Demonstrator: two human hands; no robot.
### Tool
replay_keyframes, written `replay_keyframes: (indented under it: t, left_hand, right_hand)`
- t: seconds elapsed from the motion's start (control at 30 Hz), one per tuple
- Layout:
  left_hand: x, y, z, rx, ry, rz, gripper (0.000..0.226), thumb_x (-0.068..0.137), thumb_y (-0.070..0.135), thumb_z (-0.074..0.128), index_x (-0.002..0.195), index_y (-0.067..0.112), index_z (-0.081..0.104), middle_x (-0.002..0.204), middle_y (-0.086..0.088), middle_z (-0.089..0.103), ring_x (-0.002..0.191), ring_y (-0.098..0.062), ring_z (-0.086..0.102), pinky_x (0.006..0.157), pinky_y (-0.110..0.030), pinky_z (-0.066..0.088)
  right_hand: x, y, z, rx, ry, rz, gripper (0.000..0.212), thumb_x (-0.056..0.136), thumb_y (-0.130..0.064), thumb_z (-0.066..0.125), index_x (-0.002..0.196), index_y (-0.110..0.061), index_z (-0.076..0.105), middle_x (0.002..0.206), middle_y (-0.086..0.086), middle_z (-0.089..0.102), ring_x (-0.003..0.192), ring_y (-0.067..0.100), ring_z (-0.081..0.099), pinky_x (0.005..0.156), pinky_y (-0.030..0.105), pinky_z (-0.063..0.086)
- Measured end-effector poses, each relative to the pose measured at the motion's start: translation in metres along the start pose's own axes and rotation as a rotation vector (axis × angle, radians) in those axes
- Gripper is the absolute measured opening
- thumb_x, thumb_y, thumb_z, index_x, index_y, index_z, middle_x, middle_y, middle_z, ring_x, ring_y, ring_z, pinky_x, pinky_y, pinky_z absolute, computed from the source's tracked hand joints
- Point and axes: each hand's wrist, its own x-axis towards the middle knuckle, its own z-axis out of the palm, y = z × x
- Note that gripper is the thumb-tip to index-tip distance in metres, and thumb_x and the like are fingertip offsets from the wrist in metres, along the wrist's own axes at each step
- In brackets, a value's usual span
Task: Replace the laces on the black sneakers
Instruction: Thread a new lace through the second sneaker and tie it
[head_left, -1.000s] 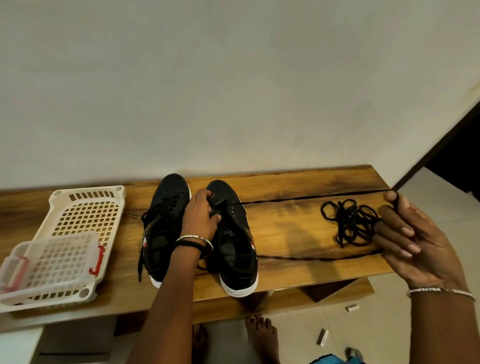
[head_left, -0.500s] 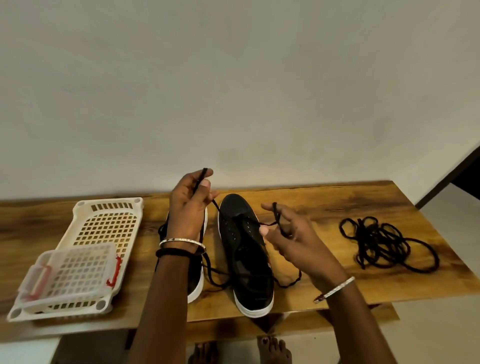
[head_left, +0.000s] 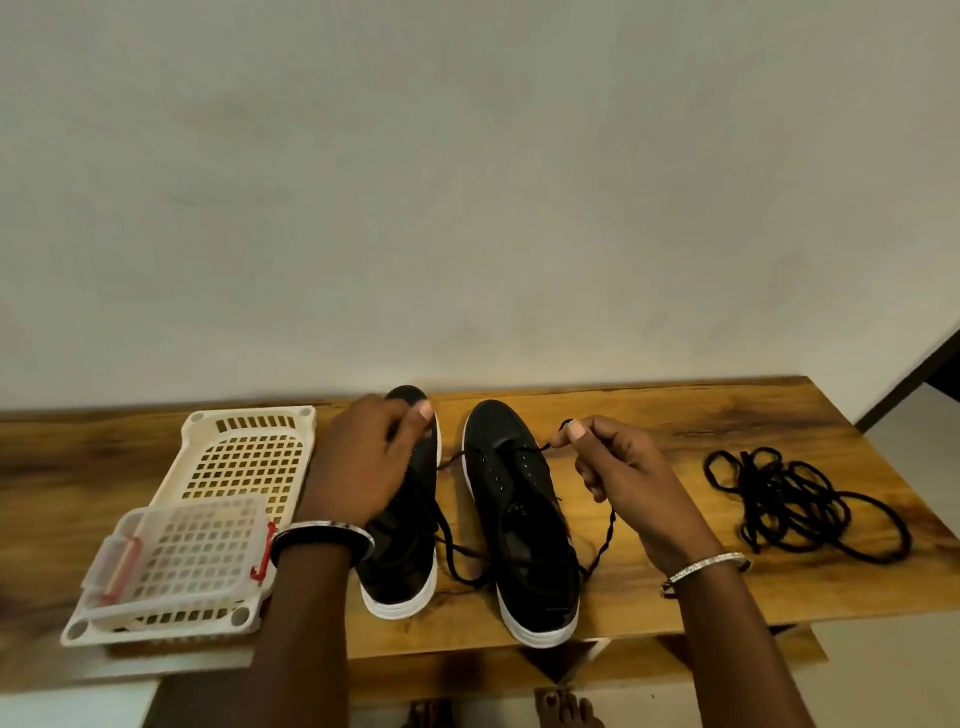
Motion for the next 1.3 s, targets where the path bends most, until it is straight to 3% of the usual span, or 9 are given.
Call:
replay_keyframes:
  t: [0.1, 0.23, 0.33, 0.43, 0.67, 0.87, 1.0, 1.13, 1.3]
  left_hand:
    - [-0.001, 0.007, 0.010, 0.452, 0.000, -0.001, 0.037, 0.097, 0.052, 0.045, 0.084, 0.023, 0.064, 0.090, 0.002, 0.060, 0.088, -0.021, 0.059, 0.068, -0.034, 0.043]
    - [-0.001, 0.023, 0.027, 0.208, -0.083, 0.170, 0.039, 0.091, 0.039, 0.065, 0.128, 0.036, 0.053, 0.128, 0.009, 0.057, 0.120, -0.018, 0.051, 0.096, -0.039, 0.046]
    - [-0.002, 0.026, 0.044, -0.047, -0.140, 0.260, 0.024, 0.095, 0.026, 0.062, 0.116, 0.037, 0.068, 0.121, 0.014, 0.066, 0.117, -0.014, 0.053, 0.099, -0.040, 0.045]
    - [0.000, 0.015, 0.057, -0.032, -0.010, 0.128, 0.015, 0.097, 0.027, 0.059, 0.101, 0.030, 0.073, 0.100, 0.012, 0.071, 0.099, -0.016, 0.061, 0.087, -0.046, 0.050]
    - [0.001, 0.001, 0.066, 0.153, 0.286, -0.261, 0.024, 0.102, 0.025, 0.047, 0.096, 0.013, 0.066, 0.081, 0.001, 0.056, 0.071, -0.013, 0.049, 0.053, -0.023, 0.028]
    - [0.002, -0.004, 0.078, 0.160, 0.339, -0.359, 0.027, 0.103, 0.025, 0.045, 0.098, 0.009, 0.066, 0.085, -0.005, 0.062, 0.073, -0.016, 0.053, 0.060, -0.027, 0.037]
    - [0.002, 0.002, 0.075, 0.078, 0.345, -0.283, 0.017, 0.098, 0.016, 0.055, 0.109, 0.015, 0.068, 0.097, -0.005, 0.066, 0.088, -0.021, 0.062, 0.069, -0.028, 0.040]
    - [0.003, 0.018, 0.076, -0.055, 0.356, 0.038, 0.034, 0.087, 0.011, 0.058, 0.116, 0.024, 0.067, 0.103, 0.004, 0.063, 0.099, -0.019, 0.058, 0.082, -0.036, 0.048]
    - [-0.001, 0.044, 0.088, -0.326, -0.126, 0.366, 0.046, 0.091, 0.020, 0.058, 0.135, 0.034, 0.056, 0.131, 0.017, 0.061, 0.130, -0.002, 0.048, 0.113, -0.039, 0.037]
  right_hand:
    - [-0.001, -0.006, 0.007, -0.124, -0.055, -0.071, 0.030, 0.103, -0.038, 0.051, 0.094, -0.021, 0.074, 0.062, -0.005, 0.046, 0.059, 0.008, 0.043, 0.057, 0.023, 0.036]
    - [-0.002, -0.016, 0.022, -0.215, -0.186, -0.118, 0.033, 0.102, -0.041, 0.051, 0.087, -0.020, 0.072, 0.063, -0.005, 0.051, 0.060, 0.009, 0.047, 0.057, 0.024, 0.037]
    - [-0.003, -0.020, 0.028, -0.174, -0.263, -0.107, 0.036, 0.101, -0.041, 0.053, 0.086, -0.014, 0.070, 0.066, -0.005, 0.053, 0.062, 0.007, 0.049, 0.058, 0.022, 0.038]
    - [-0.003, -0.020, 0.018, -0.016, -0.262, -0.052, 0.035, 0.100, -0.038, 0.056, 0.086, -0.008, 0.069, 0.061, -0.003, 0.042, 0.055, 0.009, 0.038, 0.052, 0.022, 0.031]
    - [-0.005, 0.006, -0.048, 0.451, 0.183, 0.074, 0.030, 0.094, -0.037, 0.060, 0.083, -0.011, 0.067, 0.052, -0.007, 0.028, 0.044, 0.008, 0.027, 0.047, 0.023, 0.028]
    - [-0.003, 0.034, -0.071, 0.875, 0.439, 0.077, 0.026, 0.102, -0.039, 0.050, 0.090, -0.019, 0.062, 0.053, -0.009, 0.032, 0.043, 0.005, 0.030, 0.045, 0.019, 0.031]
    - [0.001, 0.042, -0.069, 0.806, 0.455, 0.064, 0.026, 0.106, -0.033, 0.045, 0.106, -0.016, 0.065, 0.058, -0.009, 0.036, 0.045, 0.006, 0.032, 0.046, 0.020, 0.032]
    - [0.004, 0.035, -0.040, 0.517, 0.319, 0.068, 0.028, 0.102, -0.026, 0.053, 0.114, -0.006, 0.069, 0.061, -0.006, 0.039, 0.050, 0.007, 0.030, 0.047, 0.022, 0.026]
    - [0.005, 0.019, 0.000, 0.197, -0.021, 0.002, 0.028, 0.099, -0.024, 0.059, 0.096, 0.000, 0.073, 0.057, -0.001, 0.039, 0.049, 0.008, 0.030, 0.046, 0.021, 0.022]
